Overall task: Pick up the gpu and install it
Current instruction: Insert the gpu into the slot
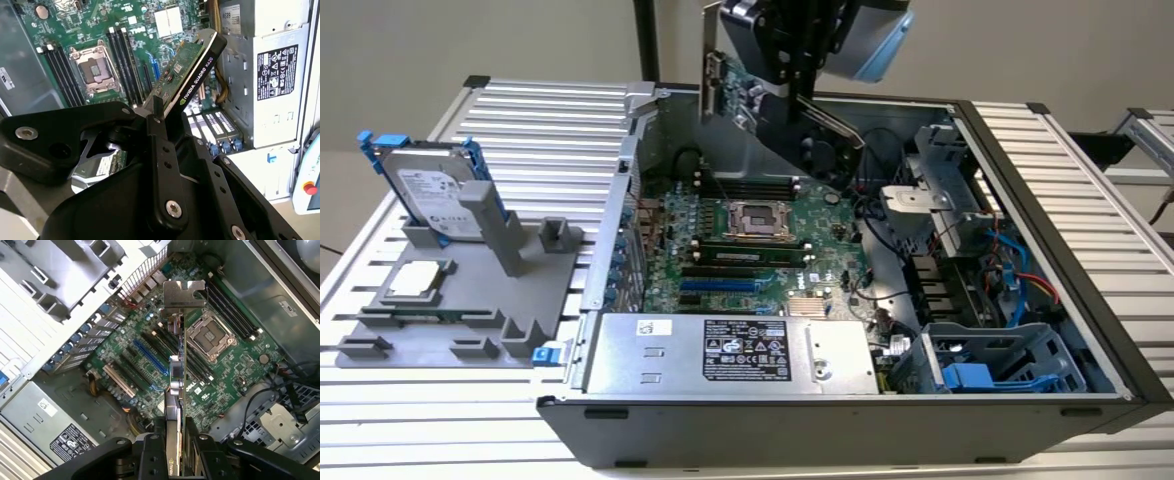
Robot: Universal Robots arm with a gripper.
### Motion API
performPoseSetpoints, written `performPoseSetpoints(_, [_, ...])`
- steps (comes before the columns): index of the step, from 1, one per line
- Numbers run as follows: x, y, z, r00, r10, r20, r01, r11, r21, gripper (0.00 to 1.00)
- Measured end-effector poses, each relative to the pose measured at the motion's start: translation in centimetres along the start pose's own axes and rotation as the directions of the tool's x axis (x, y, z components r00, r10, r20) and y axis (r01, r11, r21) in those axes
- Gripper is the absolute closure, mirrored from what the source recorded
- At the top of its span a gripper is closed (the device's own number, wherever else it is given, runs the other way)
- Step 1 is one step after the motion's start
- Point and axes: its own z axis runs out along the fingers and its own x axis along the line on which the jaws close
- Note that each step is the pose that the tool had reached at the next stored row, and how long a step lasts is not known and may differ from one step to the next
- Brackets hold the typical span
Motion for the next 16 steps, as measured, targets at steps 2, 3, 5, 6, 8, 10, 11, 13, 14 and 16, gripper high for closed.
performPoseSetpoints(2, [0.00, 0.00, 0.00, 0.9999, -0.015, 0.0007, 0.015, 0.9999, -0.0001, 1.00])
performPoseSetpoints(3, [0.00, 0.00, -0.01, 0.9997, -0.023, 0.0011, 0.023, 0.9997, -0.0002, 1.00])
performPoseSetpoints(5, [0.00, 0.00, -0.01, 0.9992, -0.039, 0.0020, 0.039, 0.9993, -0.0003, 1.00])
performPoseSetpoints(6, [0.00, 0.00, -0.01, 0.9989, -0.047, 0.0025, 0.047, 0.9989, -0.0003, 1.00])
performPoseSetpoints(8, [0.00, 0.00, -0.01, 0.9980, -0.063, 0.0034, 0.063, 0.9980, -0.0004, 1.00])
performPoseSetpoints(10, [0.00, 0.00, -0.01, 0.9968, -0.080, 0.0043, 0.080, 0.9968, -0.0005, 1.00])
performPoseSetpoints(11, [0.00, 0.00, -0.01, 0.9961, -0.088, 0.0048, 0.088, 0.9961, -0.0005, 1.00])
performPoseSetpoints(13, [0.00, 0.00, -0.01, 0.9945, -0.105, 0.0057, 0.105, 0.9945, -0.0006, 1.00])
performPoseSetpoints(14, [0.00, 0.00, -0.01, 0.9936, -0.113, 0.0062, 0.113, 0.9936, -0.0006, 1.00])
performPoseSetpoints(16, [0.00, 0.00, -0.01, 0.9916, -0.130, 0.0071, 0.130, 0.9916, -0.0006, 1.00])
